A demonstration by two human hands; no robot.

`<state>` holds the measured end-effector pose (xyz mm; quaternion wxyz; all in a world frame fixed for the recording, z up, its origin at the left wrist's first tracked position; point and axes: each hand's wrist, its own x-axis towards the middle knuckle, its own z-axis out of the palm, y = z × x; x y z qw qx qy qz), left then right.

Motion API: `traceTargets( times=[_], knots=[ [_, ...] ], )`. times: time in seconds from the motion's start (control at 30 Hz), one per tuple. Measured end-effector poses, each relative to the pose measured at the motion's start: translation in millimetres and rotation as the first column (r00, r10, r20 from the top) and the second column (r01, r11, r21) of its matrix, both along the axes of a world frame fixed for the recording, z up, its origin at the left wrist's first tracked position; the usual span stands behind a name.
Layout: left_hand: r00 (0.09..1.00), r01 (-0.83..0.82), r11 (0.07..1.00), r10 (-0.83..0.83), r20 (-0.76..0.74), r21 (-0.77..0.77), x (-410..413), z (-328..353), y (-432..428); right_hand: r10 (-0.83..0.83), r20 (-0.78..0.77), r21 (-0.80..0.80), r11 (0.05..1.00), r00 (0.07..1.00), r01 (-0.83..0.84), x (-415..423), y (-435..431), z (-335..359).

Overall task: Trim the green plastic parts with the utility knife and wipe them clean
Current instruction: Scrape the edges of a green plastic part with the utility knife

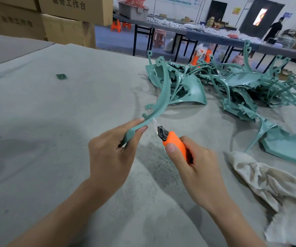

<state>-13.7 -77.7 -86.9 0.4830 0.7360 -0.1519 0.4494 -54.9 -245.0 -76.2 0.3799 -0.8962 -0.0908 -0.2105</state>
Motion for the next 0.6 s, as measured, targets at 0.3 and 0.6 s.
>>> traceTargets(
  times=[0.3, 0.6],
  knots=[
    [1.000, 0.016, 1.000, -0.016, 0.024, 0.025, -6.6, 4.2, -3.3, 0.064, 0.000, 0.053, 0.997, 0.998, -0.064, 1.5, 5.4, -6.4],
    [0.997, 0.049, 0.999, -0.050, 0.061, 0.013, -8.7, 6.3, -4.1, -0.011, -0.009, 0.068, 0.998, 1.000, 0.012, 4.9, -1.4, -5.1]
  ],
)
